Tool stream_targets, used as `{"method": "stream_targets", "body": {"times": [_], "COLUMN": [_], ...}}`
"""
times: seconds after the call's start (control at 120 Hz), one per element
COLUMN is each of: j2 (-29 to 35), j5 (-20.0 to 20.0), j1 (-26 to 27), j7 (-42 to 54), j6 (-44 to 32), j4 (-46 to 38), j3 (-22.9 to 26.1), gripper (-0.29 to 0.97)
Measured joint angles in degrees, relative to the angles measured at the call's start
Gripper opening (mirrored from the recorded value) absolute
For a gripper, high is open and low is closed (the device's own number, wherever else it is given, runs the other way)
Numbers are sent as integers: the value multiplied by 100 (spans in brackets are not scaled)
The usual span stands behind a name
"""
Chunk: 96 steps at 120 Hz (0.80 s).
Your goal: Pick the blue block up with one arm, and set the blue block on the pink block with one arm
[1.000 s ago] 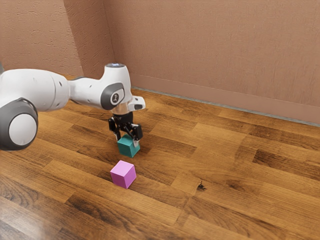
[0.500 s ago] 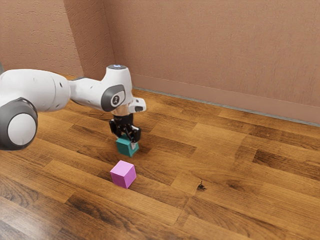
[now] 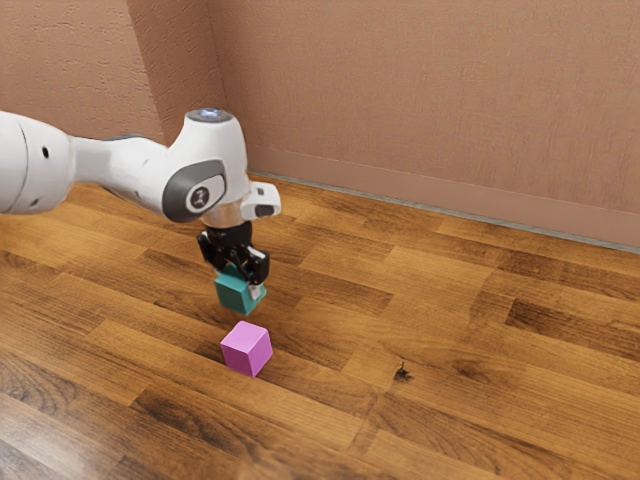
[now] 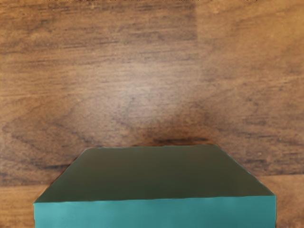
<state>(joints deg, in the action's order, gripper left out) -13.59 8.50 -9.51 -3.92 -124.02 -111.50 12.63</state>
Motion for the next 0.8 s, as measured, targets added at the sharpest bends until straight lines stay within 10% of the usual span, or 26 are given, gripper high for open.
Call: {"method": "stream_targets", "body": {"times": [0.8], "j2": [885], "j5": [-304], "j1": [-53], "j7": [-1312], "j6": [-399], "j4": [-1201], "j3": [310], "gripper": [45]}}
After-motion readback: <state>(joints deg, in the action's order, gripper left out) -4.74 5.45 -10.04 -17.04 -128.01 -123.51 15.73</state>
